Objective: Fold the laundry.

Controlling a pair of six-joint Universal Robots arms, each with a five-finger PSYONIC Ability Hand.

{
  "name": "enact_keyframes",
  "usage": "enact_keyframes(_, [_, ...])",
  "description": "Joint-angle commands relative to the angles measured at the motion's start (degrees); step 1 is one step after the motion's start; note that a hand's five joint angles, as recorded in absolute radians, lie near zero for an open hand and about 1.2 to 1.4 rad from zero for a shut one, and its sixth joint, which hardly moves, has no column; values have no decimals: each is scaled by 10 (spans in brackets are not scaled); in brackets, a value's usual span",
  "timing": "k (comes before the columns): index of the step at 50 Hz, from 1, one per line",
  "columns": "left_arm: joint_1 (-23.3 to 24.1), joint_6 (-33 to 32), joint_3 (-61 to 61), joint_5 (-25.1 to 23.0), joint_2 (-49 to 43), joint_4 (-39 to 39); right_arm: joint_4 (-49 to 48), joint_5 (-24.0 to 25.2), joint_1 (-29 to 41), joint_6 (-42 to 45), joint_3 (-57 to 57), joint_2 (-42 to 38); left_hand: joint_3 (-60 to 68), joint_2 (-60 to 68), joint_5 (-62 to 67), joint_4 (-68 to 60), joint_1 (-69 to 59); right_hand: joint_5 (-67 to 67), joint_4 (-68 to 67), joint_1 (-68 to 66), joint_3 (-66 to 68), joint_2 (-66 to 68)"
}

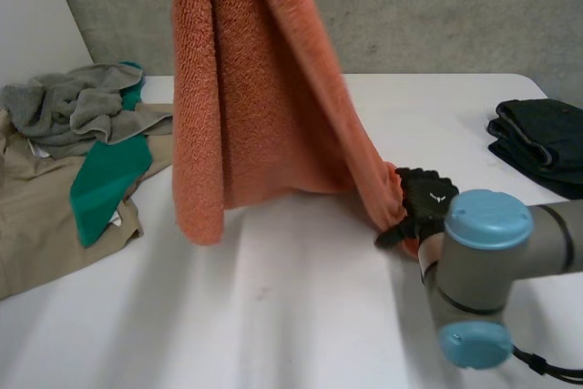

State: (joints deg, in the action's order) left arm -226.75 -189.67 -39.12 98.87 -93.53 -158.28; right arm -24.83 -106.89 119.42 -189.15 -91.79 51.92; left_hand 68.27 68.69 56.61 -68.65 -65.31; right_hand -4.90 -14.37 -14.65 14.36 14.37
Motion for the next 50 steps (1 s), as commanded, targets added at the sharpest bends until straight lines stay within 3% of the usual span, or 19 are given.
enact_keyframes(1, [-4,13,-5,6,17,-1,3,-43,-1,-15,67,-42,117,113,134,-114,-147,-347,-353,-350,353,353])
enact_keyframes(4, [-19,14,-22,5,28,-1,-1,-35,-14,-15,66,-28,117,113,134,-114,-147,-650,-655,-652,655,655])
enact_keyframes(7, [-44,12,-45,3,34,-2,0,-14,-35,-4,59,3,117,113,134,-114,-147,-651,-656,-654,656,656])
enact_keyframes(11, [-93,10,-96,-10,43,-3,10,68,-98,54,42,85,117,113,134,-114,-147,-651,-656,-654,656,656])
enact_keyframes(17, [-183,7,-201,-67,47,-4,62,264,-221,170,62,208,117,113,134,-114,-147,-651,-656,-654,656,656])
enact_keyframes(20, [-219,-2,-248,-104,42,-6,156,346,-275,213,116,242,117,113,134,-114,-147,-651,-656,-654,656,656])
enact_keyframes(26, [-249,-42,-300,-160,-9,-17,358,409,-343,260,238,251,117,113,134,-114,-147,-651,-656,-654,656,656])
enact_keyframes(31, [-249,-97,-294,-164,-102,-17,503,466,-353,343,310,219,117,113,134,-114,-147,-651,-656,-654,656,656])
enact_keyframes(35, [-248,-134,-258,-146,-178,-19,535,459,-339,396,345,178,117,113,134,-114,-147,-651,-656,-654,656,656])
enact_keyframes(41, [-242,-168,-128,-121,-289,-55,488,380,-299,388,409,93,117,113,134,-114,-147,-651,-656,-654,656,656])
enact_keyframes(46, [-244,-152,-1,-115,-343,-190,308,278,-265,316,484,19,117,113,134,-114,-147,-651,-656,-654,656,656])
enact_keyframes(47, [-246,-142,32,-108,-351,-250,232,242,-263,286,499,2,117,113,134,-114,-147,-651,-656,-654,656,656])
enact_keyframes(50, [-246,-123,70,-97,-356,-336,124,197,-262,238,503,-5,117,113,134,-114,-147,-651,-656,-654,656,656])
